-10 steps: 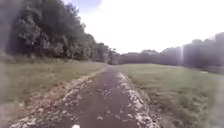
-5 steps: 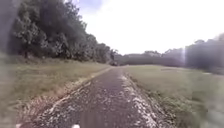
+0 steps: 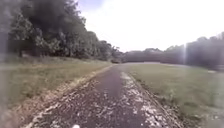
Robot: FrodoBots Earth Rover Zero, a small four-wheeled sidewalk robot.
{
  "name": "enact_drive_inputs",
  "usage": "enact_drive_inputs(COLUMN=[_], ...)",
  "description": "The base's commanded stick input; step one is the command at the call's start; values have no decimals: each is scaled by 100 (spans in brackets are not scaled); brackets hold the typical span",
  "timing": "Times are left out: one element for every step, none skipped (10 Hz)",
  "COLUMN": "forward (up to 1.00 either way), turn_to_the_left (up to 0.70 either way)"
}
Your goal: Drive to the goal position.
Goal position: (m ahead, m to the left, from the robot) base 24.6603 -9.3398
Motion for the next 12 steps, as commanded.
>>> enact_drive_inputs(forward=[85,85,85,85,85,85,85,85,85,85,85,85], turn_to_the_left=[0,0,0,0,0,0,0,0,-13,-27,-33,-34])
